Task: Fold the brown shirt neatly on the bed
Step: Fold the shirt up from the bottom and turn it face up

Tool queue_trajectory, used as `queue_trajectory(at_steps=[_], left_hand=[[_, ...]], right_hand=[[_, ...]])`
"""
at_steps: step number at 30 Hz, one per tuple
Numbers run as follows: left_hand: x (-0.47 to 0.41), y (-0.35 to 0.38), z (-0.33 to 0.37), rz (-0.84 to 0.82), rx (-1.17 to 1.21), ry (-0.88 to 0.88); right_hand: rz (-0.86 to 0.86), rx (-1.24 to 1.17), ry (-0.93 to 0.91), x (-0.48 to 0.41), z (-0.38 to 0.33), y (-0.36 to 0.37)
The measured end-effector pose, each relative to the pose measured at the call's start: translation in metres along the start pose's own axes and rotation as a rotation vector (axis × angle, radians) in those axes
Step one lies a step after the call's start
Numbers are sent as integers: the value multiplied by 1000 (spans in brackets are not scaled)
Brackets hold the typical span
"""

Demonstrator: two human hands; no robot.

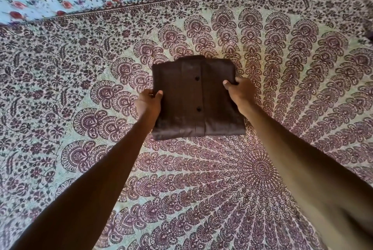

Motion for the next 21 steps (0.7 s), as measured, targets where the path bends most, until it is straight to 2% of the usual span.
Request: queue_trajectory(at_steps=[3, 7, 10, 15, 18, 21], left_hand=[[-6, 2, -4, -36, 21, 13], [-12, 0, -1, -33, 66, -10], [-15, 0, 7, -26, 8, 17], [-14, 2, -2, 33, -24, -60], [-12, 2, -4, 82, -18, -54], [-11, 3, -4, 111, -24, -67]], right_hand=[[27, -45, -11, 0, -2, -9], [146, 21, 48, 10, -2, -16], [237, -10, 54, 15, -1, -14], [158, 123, 22, 6, -5, 3], [204, 177, 72, 4, -11, 4], [179, 196, 128, 4, -8, 6]])
Point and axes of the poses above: each hand's wrist, its own x-axis away from the middle knuckle, its own y-axis out of the palm, z = x × y, the point moved 5 cm from there along -x, towards the middle knuckle, and after that the axes turned 2 degrees about y, right-handed, at the moved point
